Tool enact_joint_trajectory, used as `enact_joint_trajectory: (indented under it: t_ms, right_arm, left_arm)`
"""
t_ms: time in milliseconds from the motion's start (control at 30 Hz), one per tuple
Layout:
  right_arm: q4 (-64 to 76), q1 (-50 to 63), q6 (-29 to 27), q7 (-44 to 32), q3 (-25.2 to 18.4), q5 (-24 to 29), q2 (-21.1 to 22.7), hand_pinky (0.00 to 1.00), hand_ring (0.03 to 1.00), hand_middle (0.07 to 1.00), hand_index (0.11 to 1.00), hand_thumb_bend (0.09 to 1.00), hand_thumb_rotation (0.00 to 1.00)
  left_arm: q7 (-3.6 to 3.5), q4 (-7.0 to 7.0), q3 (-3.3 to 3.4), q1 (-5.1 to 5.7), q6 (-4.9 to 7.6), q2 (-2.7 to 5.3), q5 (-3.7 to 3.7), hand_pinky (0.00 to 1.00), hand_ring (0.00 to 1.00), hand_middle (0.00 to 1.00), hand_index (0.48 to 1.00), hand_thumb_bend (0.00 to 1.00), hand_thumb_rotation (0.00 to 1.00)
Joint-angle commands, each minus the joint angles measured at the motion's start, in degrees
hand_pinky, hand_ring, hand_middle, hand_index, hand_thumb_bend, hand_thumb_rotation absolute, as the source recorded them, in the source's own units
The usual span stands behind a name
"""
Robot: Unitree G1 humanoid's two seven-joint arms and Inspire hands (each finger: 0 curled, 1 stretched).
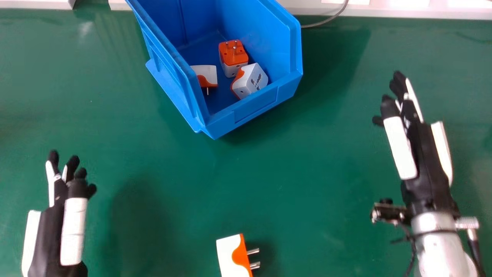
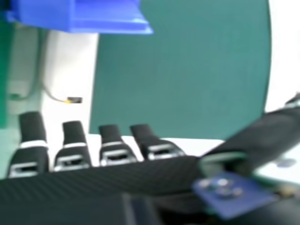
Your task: Pick all objects and put in blue box
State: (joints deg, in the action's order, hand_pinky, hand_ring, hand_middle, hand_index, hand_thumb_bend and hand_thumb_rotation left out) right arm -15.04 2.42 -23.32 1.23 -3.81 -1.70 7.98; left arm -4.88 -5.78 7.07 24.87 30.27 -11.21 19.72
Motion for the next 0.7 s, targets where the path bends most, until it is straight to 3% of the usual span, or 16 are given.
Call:
enact_joint_trajectory:
  t_ms: [0, 33, 100, 133, 200, 300, 367, 400, 467, 533, 567, 600, 667]
  right_arm:
    - [5.7, 4.3, 1.1, -2.7, -0.6, 4.0, -0.4, 0.82, 0.965, 0.992, 0.985, 0.514, 1.00]
    - [7.0, 5.6, 1.8, -3.6, -0.7, 5.1, -0.5, 0.82, 0.965, 0.992, 0.985, 0.514, 1.00]
    - [11.3, 8.7, 5.2, -5.4, -1.4, 8.0, 0.1, 0.86, 0.978, 0.995, 0.990, 0.512, 1.00]
    - [14.2, 10.4, 7.4, -6.4, -1.9, 9.3, 0.7, 0.89, 0.989, 0.998, 0.995, 0.513, 1.00]
    - [18.5, 12.7, 10.9, -7.8, -2.8, 10.6, 1.8, 0.91, 0.996, 0.999, 0.998, 0.516, 1.00]
    - [21.0, 13.8, 14.4, -10.3, -4.7, 10.6, 5.3, 0.92, 0.999, 1.000, 1.000, 0.510, 1.00]
    - [19.4, 13.1, 15.4, -10.5, -5.2, 10.2, 5.8, 0.90, 1.000, 1.000, 1.000, 0.515, 1.00]
    - [18.9, 12.6, 15.9, -10.5, -5.3, 10.1, 5.8, 0.89, 1.000, 1.000, 1.000, 0.534, 1.00]
    - [18.2, 10.8, 15.9, -10.3, -5.2, 9.9, 5.3, 0.89, 1.000, 1.000, 1.000, 0.542, 1.00]
    - [17.7, 9.2, 15.3, -9.6, -5.3, 9.4, 4.7, 0.89, 1.000, 1.000, 1.000, 0.587, 1.00]
    - [17.6, 8.7, 15.0, -9.1, -5.4, 9.0, 4.4, 0.88, 1.000, 1.000, 1.000, 0.587, 1.00]
    - [17.3, 8.3, 14.7, -8.6, -5.5, 8.6, 4.2, 0.88, 1.000, 1.000, 1.000, 0.585, 1.00]
    - [16.6, 7.5, 14.5, -7.9, -5.7, 7.9, 3.7, 0.88, 1.000, 1.000, 1.000, 0.580, 1.00]
  left_arm:
    - [-3.32, 5.87, -0.58, 2.79, -2.39, 1.88, 5.02, 0.90, 0.95, 0.95, 0.970, 0.83, 0.94]
    - [-4.28, 7.04, -0.46, 3.47, -3.50, 2.25, 6.14, 0.90, 0.95, 0.95, 0.970, 0.83, 0.94]
    - [-6.10, 8.11, 0.23, 3.37, -5.92, 2.49, 8.80, 0.88, 0.93, 0.94, 0.962, 0.83, 0.92]
    - [-6.80, 8.53, 0.66, 3.14, -7.02, 2.75, 9.78, 0.86, 0.91, 0.93, 0.947, 0.84, 0.89]
    - [-7.76, 8.74, 1.50, 2.51, -8.59, 3.34, 10.58, 0.85, 0.90, 0.91, 0.932, 0.85, 0.87]
    - [-7.00, 7.31, 2.19, 0.25, -10.64, 3.52, 7.87, 0.83, 0.88, 0.89, 0.916, 0.86, 0.85]
    - [-6.42, 6.99, 2.41, -0.18, -12.38, 2.40, 4.59, 0.81, 0.86, 0.87, 0.905, 0.86, 0.85]
    - [-6.28, 6.98, 2.64, -0.47, -13.17, 2.09, 3.47, 0.80, 0.85, 0.86, 0.895, 0.87, 0.84]
    - [-5.15, 6.72, 3.20, -1.36, -14.15, 1.05, -0.69, 0.79, 0.85, 0.86, 0.891, 0.87, 0.84]
    - [-4.58, 5.84, 3.65, -2.46, -13.85, 0.35, -4.22, 0.76, 0.85, 0.86, 0.888, 0.90, 0.82]
    - [-4.56, 5.22, 3.81, -3.08, -13.52, 0.22, -5.25, 0.76, 0.85, 0.86, 0.892, 0.91, 0.82]
    - [-4.64, 4.65, 4.03, -3.69, -13.36, 0.17, -5.82, 0.75, 0.86, 0.87, 0.898, 0.91, 0.81]
    - [-4.89, 3.85, 4.56, -4.74, -13.41, 0.18, -6.31, 0.75, 0.87, 0.88, 0.912, 0.92, 0.81]
